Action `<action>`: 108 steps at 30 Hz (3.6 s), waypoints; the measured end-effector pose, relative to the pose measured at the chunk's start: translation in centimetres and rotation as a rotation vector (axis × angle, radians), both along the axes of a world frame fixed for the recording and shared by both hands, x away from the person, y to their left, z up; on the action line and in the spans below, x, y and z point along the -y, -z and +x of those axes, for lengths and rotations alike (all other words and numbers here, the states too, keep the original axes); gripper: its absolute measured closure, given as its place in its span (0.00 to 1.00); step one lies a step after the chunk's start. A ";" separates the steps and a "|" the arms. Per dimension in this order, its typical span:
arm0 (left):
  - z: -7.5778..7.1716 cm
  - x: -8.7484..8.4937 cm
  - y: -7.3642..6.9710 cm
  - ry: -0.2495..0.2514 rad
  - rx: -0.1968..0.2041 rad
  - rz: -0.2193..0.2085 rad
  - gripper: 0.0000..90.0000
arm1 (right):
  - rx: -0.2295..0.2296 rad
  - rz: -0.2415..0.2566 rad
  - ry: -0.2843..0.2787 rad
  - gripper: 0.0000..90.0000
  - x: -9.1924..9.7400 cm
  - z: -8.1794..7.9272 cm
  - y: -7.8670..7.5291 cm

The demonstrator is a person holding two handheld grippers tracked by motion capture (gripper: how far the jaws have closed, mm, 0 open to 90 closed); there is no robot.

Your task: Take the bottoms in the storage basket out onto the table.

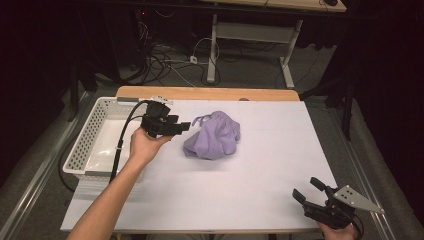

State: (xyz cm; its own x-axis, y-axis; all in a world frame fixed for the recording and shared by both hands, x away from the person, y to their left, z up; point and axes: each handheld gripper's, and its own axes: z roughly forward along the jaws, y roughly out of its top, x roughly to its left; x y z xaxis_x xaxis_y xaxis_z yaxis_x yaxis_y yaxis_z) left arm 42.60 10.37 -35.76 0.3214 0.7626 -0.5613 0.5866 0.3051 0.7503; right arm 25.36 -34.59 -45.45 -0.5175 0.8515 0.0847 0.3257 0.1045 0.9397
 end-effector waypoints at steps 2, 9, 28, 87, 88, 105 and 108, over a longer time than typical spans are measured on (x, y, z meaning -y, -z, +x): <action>-0.1 -0.2 -0.1 -0.001 0.004 -0.003 0.46 | -0.001 0.000 0.000 0.22 0.0 0.0 0.0; -0.5 -0.9 0.1 -0.007 0.007 -0.004 0.46 | 0.000 0.000 0.001 0.22 0.0 0.0 0.0; -1.5 -2.8 0.3 -0.028 0.026 0.001 0.46 | -0.002 0.002 0.003 0.22 0.0 0.0 0.0; -5.1 -8.1 0.7 -0.094 0.083 -0.011 0.46 | -0.001 0.004 0.008 0.22 0.0 0.0 0.0; -5.2 -8.2 0.8 -0.094 0.080 -0.004 0.46 | 0.000 0.003 0.007 0.22 0.0 0.0 0.0; -6.7 -9.9 1.3 -0.126 0.109 -0.030 0.43 | -0.002 0.007 0.012 0.22 0.0 -0.1 0.0; -6.9 -10.2 1.5 -0.137 0.111 -0.029 0.43 | -0.002 0.006 0.013 0.22 0.0 0.0 0.0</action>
State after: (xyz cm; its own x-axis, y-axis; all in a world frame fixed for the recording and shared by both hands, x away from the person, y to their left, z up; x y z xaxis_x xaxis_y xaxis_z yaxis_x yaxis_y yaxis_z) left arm 35.67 20.61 -37.23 0.2766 0.7877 -0.5505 0.4523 0.3988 0.7977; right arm 25.31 -34.57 -45.44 -0.5062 0.8576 0.0911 0.3292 0.0946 0.9395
